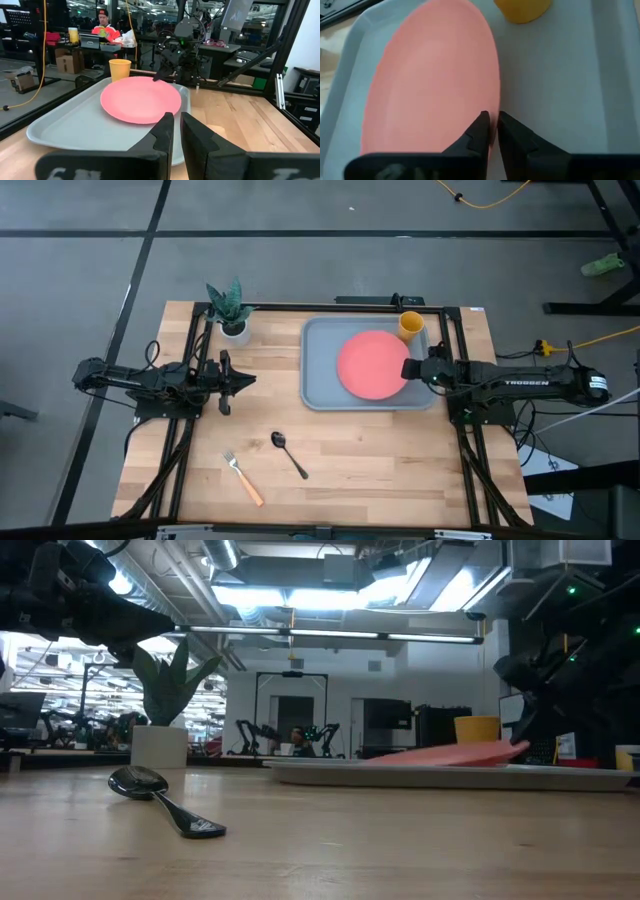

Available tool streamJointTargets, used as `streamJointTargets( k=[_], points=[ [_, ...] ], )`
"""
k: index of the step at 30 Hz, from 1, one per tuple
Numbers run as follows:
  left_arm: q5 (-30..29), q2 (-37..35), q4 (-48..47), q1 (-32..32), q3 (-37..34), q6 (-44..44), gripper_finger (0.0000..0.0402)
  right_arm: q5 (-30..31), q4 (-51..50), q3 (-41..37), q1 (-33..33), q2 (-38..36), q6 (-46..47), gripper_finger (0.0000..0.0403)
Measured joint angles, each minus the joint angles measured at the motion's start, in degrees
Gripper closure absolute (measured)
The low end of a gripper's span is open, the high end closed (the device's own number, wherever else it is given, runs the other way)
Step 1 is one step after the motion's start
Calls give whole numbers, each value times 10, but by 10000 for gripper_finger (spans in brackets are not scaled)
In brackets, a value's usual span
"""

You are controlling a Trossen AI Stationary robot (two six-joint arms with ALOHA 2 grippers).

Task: Pick and place plate/cup/fork/spoon on tray
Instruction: Put the pink plate on the gray serving tray, then move the silverware to the center of the table

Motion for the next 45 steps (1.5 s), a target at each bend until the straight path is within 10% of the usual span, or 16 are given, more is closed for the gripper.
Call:
streamJointTargets(
  k=[16,22,29,35,45],
  points=[
    [0,0,0,0,0,0,374,0,1,2,0,0,-1,360],
    [0,0,0,0,0,0,374,-24,86,40,6,0,-163,360],
    [0,0,0,0,0,0,374,-221,165,117,29,0,-489,360],
    [0,0,-1,0,0,0,374,-436,170,125,49,0,-547,360],
    [16,0,6,0,0,-3,374,-529,431,-51,54,-95,-552,360]
  ],
)
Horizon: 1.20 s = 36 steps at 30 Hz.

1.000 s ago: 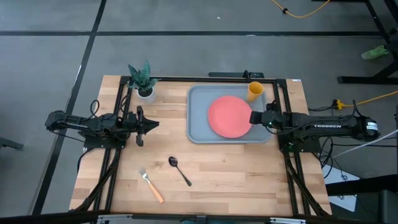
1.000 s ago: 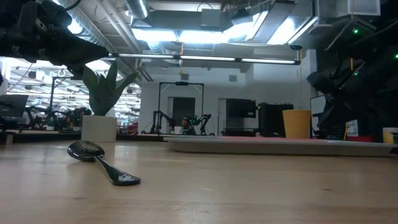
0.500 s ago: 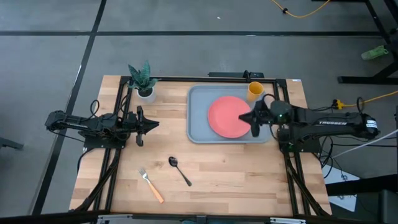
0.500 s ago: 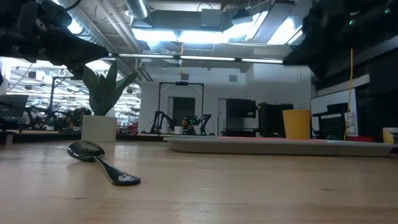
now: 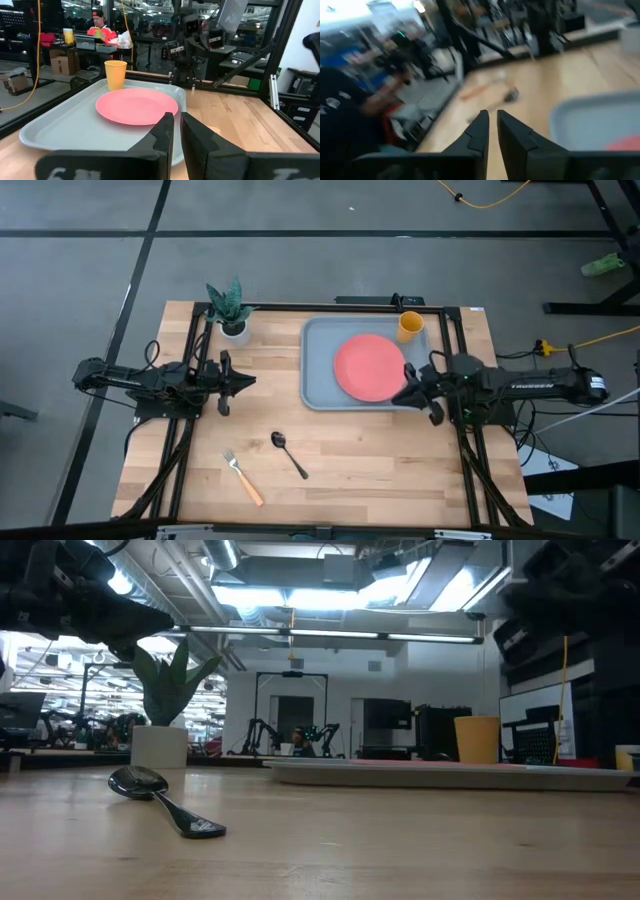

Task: Pick and place plate/cup/fork/spoon on tray
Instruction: Move the silverware to the center of the table

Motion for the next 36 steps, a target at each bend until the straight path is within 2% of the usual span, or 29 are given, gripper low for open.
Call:
streamJointTargets(
  k=[4,6,11,14,22,24,28,31,36],
  points=[
    [1,0,34,0,0,-14,374,-6,95,-35,0,-12,1,360],
    [-8,0,70,0,0,-46,374,-6,110,-37,0,-12,1,360],
    [44,0,117,0,0,-141,374,-6,120,-37,0,-11,1,360],
    [59,0,114,0,0,-152,374,-4,120,-37,0,-11,0,360],
    [53,0,128,0,0,-142,374,61,123,-37,0,-11,1,360],
    [47,0,144,0,0,-174,374,61,124,-37,0,-11,0,360],
    [95,4,153,-9,19,-215,375,58,124,-37,0,-11,22,360],
    [91,53,142,-34,52,-211,381,54,123,-37,0,-11,67,360],
    [115,197,112,-96,147,-185,396,45,121,-37,0,-11,97,360]
  ],
)
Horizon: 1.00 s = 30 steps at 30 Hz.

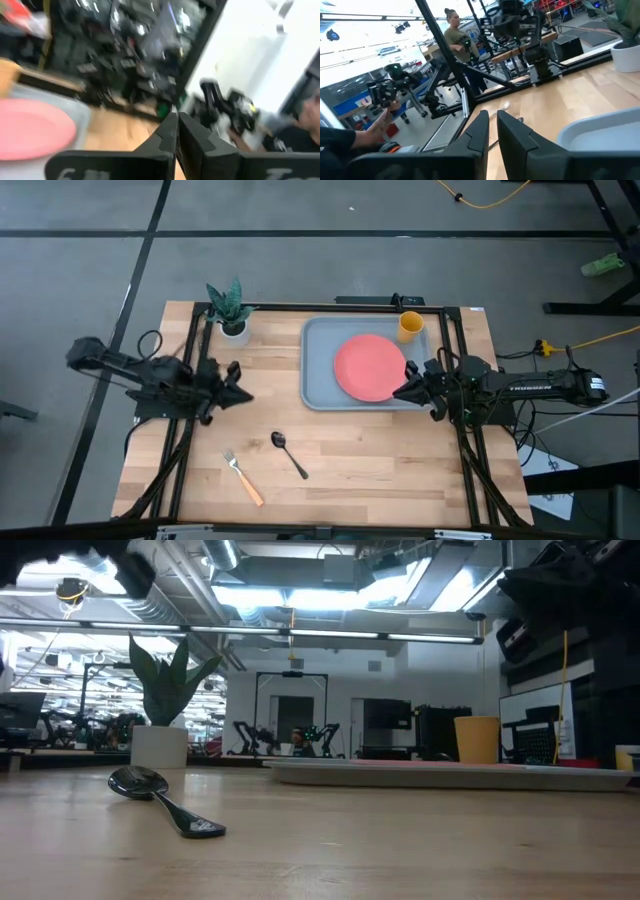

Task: Pick and place plate/cup/fork/spoon on tray
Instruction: Move the silverware to the center of the table

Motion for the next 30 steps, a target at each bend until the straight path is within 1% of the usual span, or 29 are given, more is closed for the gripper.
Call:
streamJointTargets(
  k=[2,4,8,10,12,15,18,20,23,25,27,30],
  points=[
    [11,63,-40,-29,49,-3,400,-1,0,0,0,0,-5,360],
    [10,129,-105,-58,106,-13,400,-1,0,0,0,0,-7,360],
    [10,237,-311,-101,224,-61,401,-3,0,0,0,0,-7,360],
    [12,279,-421,-116,281,-114,401,-10,0,0,0,0,-8,360],
    [14,319,-531,-128,331,-193,400,-10,0,0,0,0,-9,360],
    [35,364,-639,-145,382,-331,401,-11,-3,0,0,0,-10,360],
    [86,400,-701,-163,403,-474,401,-10,-14,0,0,0,-7,360],
    [142,425,-727,-173,403,-536,401,-10,-21,0,0,0,-9,360],
    [237,463,-763,-185,403,-572,401,-10,-22,0,0,2,-10,360],
    [277,483,-773,-192,403,-575,401,-10,-22,0,0,2,-16,360],
    [280,500,-775,-197,403,-575,401,-10,-22,0,0,2,-32,360],
    [266,523,-774,-200,403,-576,399,-10,-22,0,0,2,-54,360]
  ],
)
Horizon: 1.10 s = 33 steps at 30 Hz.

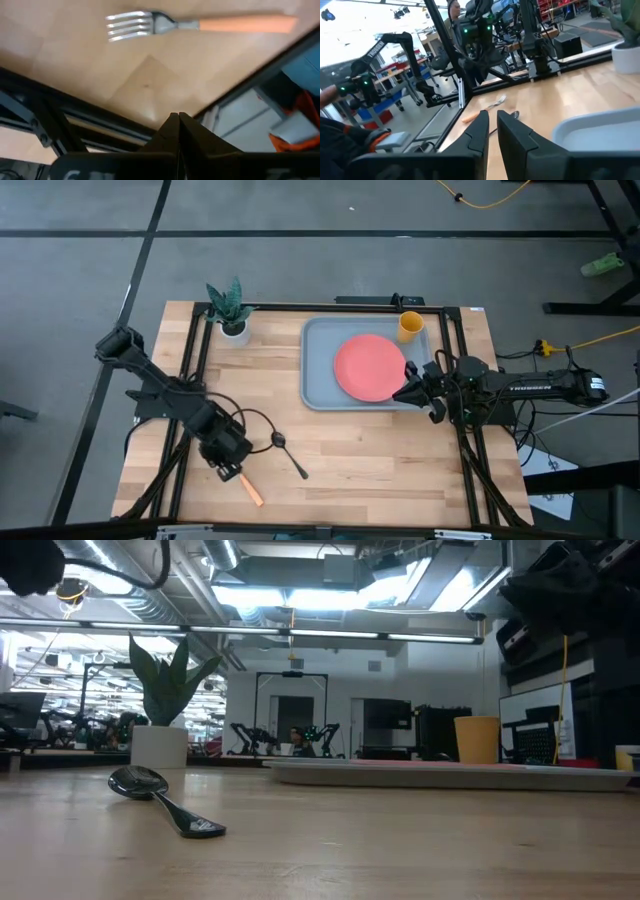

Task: Pick and place plate/cup/fork/spoon on tray
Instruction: Move the silverware to the center of the table

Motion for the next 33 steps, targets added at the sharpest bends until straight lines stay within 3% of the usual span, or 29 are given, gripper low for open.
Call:
streamJointTargets(
  k=[4,11,26,33],
  points=[
    [6,37,0,1,0,-28,401,0,0,0,0,0,-16,360],
    [91,107,13,0,0,-32,401,0,3,0,0,0,-17,360],
    [22,219,126,-14,0,3,401,0,-1,0,0,0,-16,360],
    [-17,241,142,10,1,65,401,0,-2,0,0,0,-16,360]
  ],
)
